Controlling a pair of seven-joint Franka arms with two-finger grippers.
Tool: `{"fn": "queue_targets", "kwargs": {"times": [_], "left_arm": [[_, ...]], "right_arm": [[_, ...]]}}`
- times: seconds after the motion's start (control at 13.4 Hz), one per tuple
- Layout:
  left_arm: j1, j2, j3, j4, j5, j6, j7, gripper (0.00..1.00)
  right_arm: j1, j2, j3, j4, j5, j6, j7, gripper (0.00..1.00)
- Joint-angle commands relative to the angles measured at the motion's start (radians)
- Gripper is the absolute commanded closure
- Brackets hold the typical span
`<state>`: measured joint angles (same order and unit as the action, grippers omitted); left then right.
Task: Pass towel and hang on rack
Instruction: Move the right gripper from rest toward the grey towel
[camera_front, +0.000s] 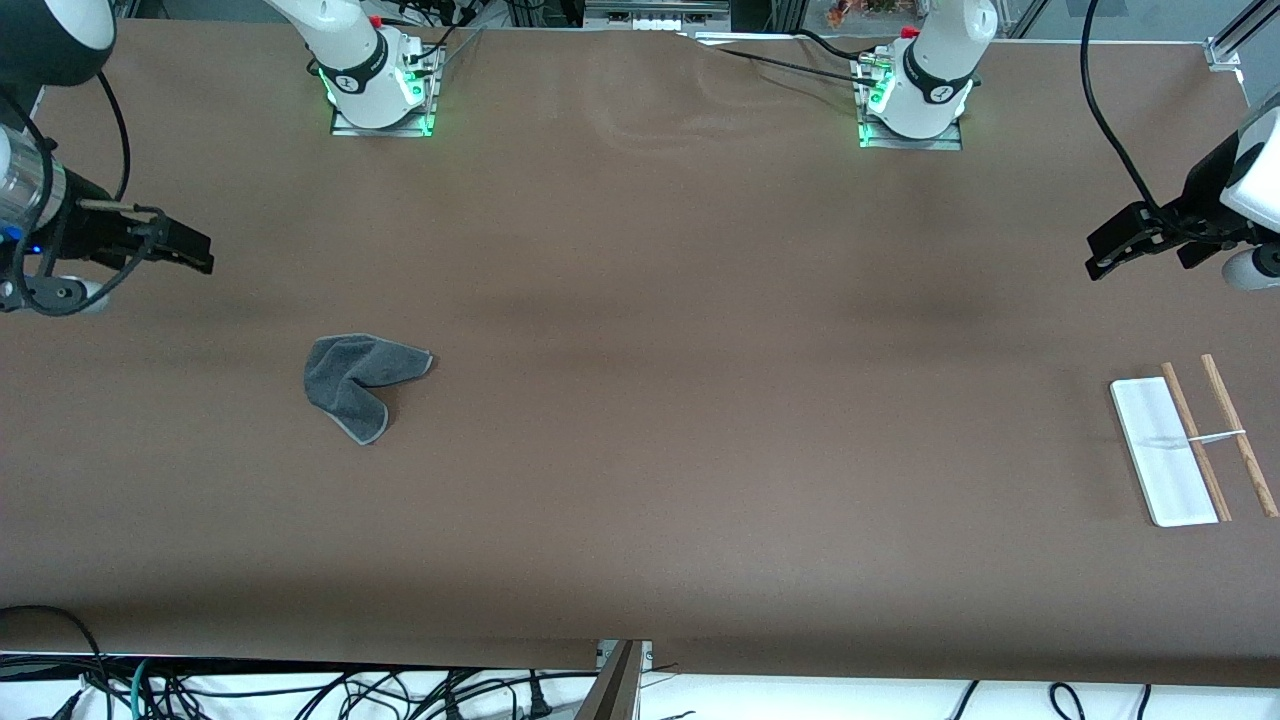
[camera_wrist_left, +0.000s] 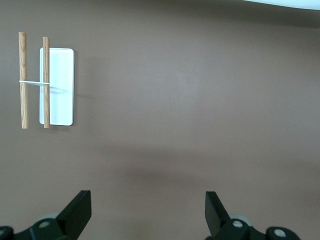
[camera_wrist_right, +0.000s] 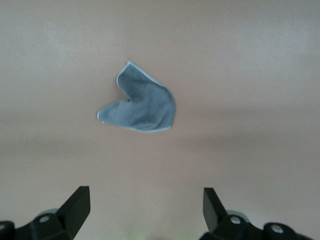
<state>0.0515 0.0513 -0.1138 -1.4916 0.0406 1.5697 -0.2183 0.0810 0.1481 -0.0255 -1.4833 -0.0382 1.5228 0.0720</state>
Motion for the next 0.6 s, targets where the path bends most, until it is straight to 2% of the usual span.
{"fn": "queue_targets", "kwargs": {"times": [0.0, 0.37, 0.52], "left_arm": [[0.005, 0.002, -0.007, 0.005, 0.001, -0.002, 0.007, 0.00], [0.007, 0.007, -0.009, 0.007, 0.001, 0.001, 0.007, 0.00], [0.008, 0.007, -0.007, 0.007, 0.001, 0.001, 0.007, 0.00]], "right_arm": [[0.003, 0.019, 0.007, 0.001, 0.009, 0.039, -0.001, 0.00], [0.014, 0.139, 0.007, 0.000, 0.009, 0.117, -0.012, 0.00], [0.025, 0.191, 0.007, 0.000, 0.011, 0.219, -0.073, 0.00]]}}
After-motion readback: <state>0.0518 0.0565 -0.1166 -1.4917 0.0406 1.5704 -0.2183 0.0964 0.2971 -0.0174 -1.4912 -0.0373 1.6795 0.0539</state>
